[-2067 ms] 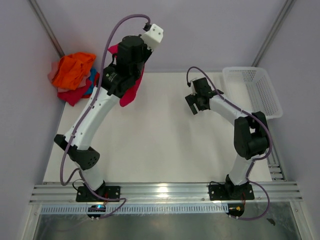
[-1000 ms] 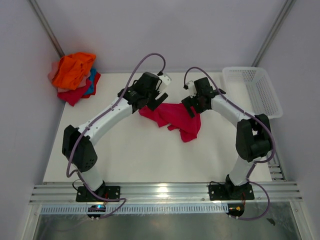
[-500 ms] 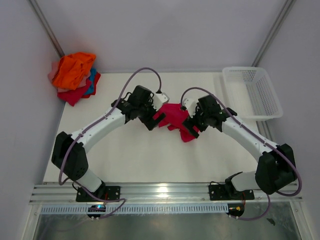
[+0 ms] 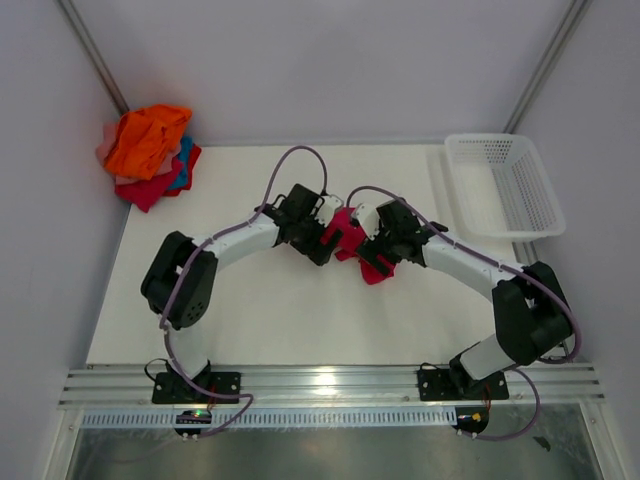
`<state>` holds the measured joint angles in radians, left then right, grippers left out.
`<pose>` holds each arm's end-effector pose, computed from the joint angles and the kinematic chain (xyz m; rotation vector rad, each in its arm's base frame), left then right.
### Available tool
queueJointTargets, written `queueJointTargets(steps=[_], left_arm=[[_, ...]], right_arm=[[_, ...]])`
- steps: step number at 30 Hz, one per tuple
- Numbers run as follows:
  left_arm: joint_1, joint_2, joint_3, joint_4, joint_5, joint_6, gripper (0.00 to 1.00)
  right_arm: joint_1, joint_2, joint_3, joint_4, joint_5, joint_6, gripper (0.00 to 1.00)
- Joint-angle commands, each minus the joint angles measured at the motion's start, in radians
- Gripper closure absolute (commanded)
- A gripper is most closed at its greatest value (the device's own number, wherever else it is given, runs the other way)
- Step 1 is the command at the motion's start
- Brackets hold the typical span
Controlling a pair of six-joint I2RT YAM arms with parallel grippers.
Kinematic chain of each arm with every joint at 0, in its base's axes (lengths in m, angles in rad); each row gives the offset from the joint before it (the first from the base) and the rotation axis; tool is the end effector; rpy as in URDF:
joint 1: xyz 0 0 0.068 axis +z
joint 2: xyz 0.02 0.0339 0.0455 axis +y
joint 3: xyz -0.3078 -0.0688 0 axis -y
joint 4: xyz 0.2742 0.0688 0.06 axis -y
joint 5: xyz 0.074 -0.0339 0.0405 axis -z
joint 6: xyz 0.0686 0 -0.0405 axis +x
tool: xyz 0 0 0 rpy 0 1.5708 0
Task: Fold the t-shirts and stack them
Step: Flatten out the tshirt
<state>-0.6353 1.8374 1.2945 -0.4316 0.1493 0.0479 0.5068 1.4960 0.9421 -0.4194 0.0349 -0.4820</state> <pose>0.3533 -0.2732 0.2028 0.9210 2.4132 -0.4146 0.3001 0.1639 0.2094 -1.1949 2.2454 -0.0347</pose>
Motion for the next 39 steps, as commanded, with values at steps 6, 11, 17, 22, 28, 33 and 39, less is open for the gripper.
queueJointTargets(steps=[6,11,17,22,28,33,39], left_arm=[[0.002,0.042,0.012,0.114,-0.033,-0.094,0.01],[0.003,0.095,0.048,0.11,-0.028,-0.092,0.41],[0.006,0.111,0.101,0.077,-0.045,-0.069,1.0],[0.066,0.037,0.215,-0.045,-0.002,-0.065,1.0],[0.141,-0.081,0.558,-0.223,-0.04,-0.022,1.0],[0.146,-0.156,0.69,-0.32,-0.138,0.064,1.0],[0.148,-0.256,0.709,-0.314,-0.206,0.101,1.0]], right_arm=[[0.015,0.085,0.004,0.156,0.157,0.023,0.13],[0.013,0.121,0.009,0.163,0.194,0.025,0.35],[0.013,0.161,0.011,0.163,0.212,0.022,0.96],[0.013,0.164,0.018,0.212,0.321,-0.004,0.97],[0.012,0.168,0.092,0.278,0.463,-0.059,0.97],[-0.001,0.178,0.176,0.366,0.56,-0.119,0.97],[-0.04,0.266,0.308,0.471,0.678,-0.187,0.97]])
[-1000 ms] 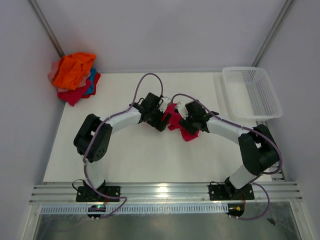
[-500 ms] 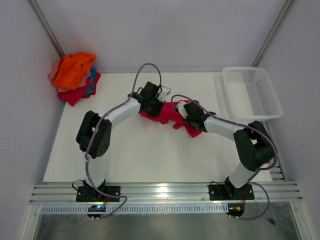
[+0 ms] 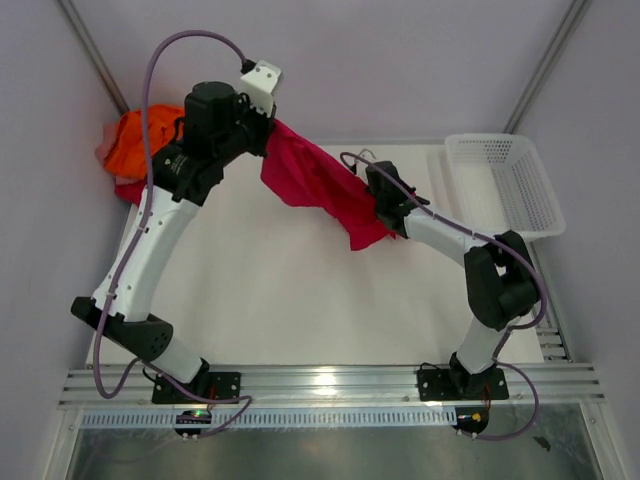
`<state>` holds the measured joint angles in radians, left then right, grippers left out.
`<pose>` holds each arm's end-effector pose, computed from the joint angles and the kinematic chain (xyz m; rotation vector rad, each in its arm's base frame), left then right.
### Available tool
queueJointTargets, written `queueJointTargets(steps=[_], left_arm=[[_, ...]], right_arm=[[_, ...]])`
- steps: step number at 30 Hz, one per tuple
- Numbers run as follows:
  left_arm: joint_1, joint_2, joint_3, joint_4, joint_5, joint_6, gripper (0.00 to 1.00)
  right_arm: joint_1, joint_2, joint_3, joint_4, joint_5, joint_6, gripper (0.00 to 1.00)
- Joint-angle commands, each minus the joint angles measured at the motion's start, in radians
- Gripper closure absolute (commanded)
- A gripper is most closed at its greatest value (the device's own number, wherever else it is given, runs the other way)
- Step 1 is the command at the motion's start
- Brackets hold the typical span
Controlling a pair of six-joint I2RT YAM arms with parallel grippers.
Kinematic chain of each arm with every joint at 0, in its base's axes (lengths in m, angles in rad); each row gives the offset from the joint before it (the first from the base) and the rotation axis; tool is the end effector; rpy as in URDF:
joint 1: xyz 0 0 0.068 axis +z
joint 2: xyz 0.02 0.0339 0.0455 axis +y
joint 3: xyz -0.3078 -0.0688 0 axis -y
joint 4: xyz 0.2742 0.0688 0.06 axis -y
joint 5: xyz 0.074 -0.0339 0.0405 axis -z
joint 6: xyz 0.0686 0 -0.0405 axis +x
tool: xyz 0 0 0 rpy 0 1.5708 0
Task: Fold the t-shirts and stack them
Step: Flatten out the tshirt
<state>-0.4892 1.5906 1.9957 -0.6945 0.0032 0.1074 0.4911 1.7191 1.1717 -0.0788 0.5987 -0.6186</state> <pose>0.3451 -0.1840 0.5438 0.5513 1.7856 -0.2673 0.4033 0.1719 0.2499 -0.8389 1.9927 -0.7273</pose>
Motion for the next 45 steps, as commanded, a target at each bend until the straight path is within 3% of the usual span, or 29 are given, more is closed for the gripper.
queueJointTargets(steps=[1,12,24,28,38,45], left_arm=[[0.001,-0.024,0.005,-0.054,-0.068,0.046,1.0],[0.008,-0.067,0.073,-0.068,-0.203,0.14,1.0],[0.026,-0.083,0.086,-0.046,-0.261,0.153,1.0],[0.028,-0.089,0.081,-0.046,-0.269,0.156,1.0],[0.04,-0.139,-0.031,-0.05,-0.289,0.153,1.0],[0.058,-0.156,-0.185,0.021,-0.333,0.132,1.0]], right_arm=[[-0.029,0.057,0.094,0.164,0.131,-0.059,0.97],[-0.086,0.126,0.227,0.403,0.25,-0.23,0.95],[-0.123,0.005,0.572,0.122,0.139,-0.149,0.95],[-0.125,-0.047,0.69,-0.138,0.05,-0.029,0.95],[-0.121,-0.263,0.556,-0.464,-0.241,0.143,0.95],[-0.123,-0.351,0.609,-0.639,-0.401,0.195,0.95]])
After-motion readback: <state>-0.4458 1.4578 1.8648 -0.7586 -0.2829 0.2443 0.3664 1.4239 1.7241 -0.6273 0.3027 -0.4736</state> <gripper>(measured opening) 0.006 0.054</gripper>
